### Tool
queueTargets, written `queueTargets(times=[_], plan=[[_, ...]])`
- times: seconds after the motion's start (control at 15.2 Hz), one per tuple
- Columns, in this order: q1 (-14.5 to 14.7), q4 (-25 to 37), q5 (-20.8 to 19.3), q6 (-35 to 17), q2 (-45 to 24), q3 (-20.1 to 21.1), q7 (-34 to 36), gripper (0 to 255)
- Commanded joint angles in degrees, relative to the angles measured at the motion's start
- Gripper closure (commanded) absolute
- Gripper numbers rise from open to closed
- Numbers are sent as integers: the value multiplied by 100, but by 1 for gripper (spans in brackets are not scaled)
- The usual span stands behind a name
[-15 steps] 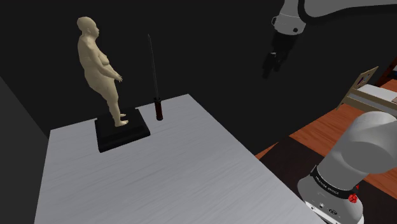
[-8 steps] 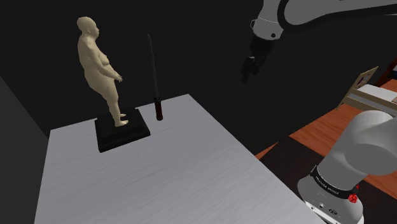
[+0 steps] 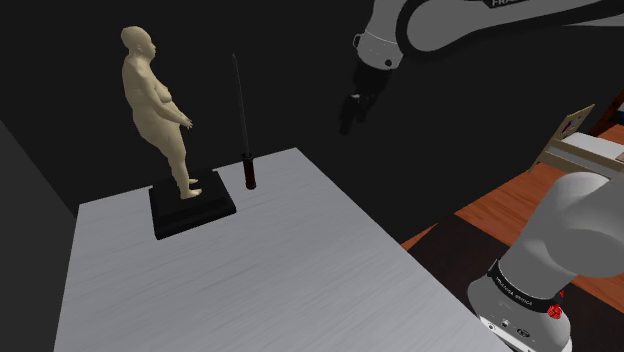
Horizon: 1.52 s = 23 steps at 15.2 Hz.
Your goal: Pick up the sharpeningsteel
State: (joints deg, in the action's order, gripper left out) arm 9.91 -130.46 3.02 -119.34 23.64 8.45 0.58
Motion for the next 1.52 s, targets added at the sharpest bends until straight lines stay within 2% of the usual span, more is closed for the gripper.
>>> queueTargets(times=[0.0, 0.59, 1.19, 1.45], plan=[[94, 132, 48, -215, -224, 112, 21, 0], [452, 1080, 14, -942, -1375, 650, 205, 0], [834, 2317, -430, -1391, -2578, 1137, 504, 0], [841, 2138, -457, -1616, -2625, 1135, 522, 0]])
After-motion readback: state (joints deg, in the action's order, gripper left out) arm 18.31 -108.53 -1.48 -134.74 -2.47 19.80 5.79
